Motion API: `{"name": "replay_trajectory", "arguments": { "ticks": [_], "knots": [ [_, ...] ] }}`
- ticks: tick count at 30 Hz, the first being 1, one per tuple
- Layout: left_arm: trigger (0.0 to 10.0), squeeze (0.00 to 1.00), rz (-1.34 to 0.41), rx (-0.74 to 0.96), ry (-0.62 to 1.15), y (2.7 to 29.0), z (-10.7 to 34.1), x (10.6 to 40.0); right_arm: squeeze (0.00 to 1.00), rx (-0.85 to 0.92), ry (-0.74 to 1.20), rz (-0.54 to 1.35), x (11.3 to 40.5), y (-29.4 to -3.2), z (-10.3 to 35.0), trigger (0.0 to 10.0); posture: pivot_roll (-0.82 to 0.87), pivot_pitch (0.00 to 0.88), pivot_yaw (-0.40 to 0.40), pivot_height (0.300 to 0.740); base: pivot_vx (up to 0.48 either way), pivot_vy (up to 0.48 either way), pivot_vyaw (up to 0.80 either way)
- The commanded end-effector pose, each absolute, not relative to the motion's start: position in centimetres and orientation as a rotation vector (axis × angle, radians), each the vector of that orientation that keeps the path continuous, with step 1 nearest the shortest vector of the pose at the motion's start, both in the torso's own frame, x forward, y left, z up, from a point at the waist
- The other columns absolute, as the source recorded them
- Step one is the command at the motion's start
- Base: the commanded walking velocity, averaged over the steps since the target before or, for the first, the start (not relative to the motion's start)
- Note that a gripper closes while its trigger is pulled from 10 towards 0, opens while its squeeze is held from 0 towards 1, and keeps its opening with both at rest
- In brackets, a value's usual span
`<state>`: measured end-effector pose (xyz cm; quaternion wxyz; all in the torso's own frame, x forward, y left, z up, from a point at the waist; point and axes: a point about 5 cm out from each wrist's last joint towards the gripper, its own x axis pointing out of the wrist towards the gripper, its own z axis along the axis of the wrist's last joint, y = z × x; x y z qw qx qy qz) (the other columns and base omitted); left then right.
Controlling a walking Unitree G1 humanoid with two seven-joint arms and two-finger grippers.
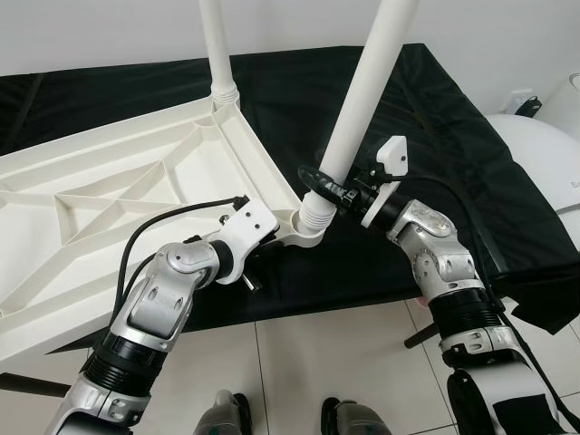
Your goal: Building children table
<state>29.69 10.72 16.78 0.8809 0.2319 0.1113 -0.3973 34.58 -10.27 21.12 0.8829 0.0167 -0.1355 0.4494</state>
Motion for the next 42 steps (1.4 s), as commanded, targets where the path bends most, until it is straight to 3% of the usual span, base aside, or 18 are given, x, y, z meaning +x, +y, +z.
{"name": "replay_trajectory", "arguments": {
  "ticks": [1, 12, 32, 42],
  "knots": [
    [10.0, 0.0, -0.814, 0.473, 0.243, 10.6, 16.5, 29.4, 0.0, 0.028, -0.273, 0.984, 34.4, -9.3, 20.9, 10.0, -0.06, 0.158, -0.004, 0.74, 0.0, 0.0, 0.0],
    [10.0, 0.0, -0.807, 0.468, 0.246, 10.4, 16.7, 29.7, 0.0, -0.015, -0.287, 1.092, 33.5, -8.0, 20.8, 10.0, -0.06, 0.163, 0.006, 0.74, 0.0, 0.0, 0.0],
    [10.0, 0.0, -0.802, 0.469, 0.249, 10.5, 16.8, 29.7, 0.0, -0.089, -0.277, 0.993, 34.6, -10.3, 20.3, 10.0, -0.07, 0.173, 0.012, 0.74, 0.0, 0.0, 0.0],
    [10.0, 0.0, -0.8, 0.469, 0.249, 10.5, 16.9, 29.8, 0.0, -0.082, -0.269, 1.012, 34.4, -9.9, 19.9, 10.0, -0.07, 0.174, 0.013, 0.74, 0.0, 0.0, 0.0]
  ]
}}
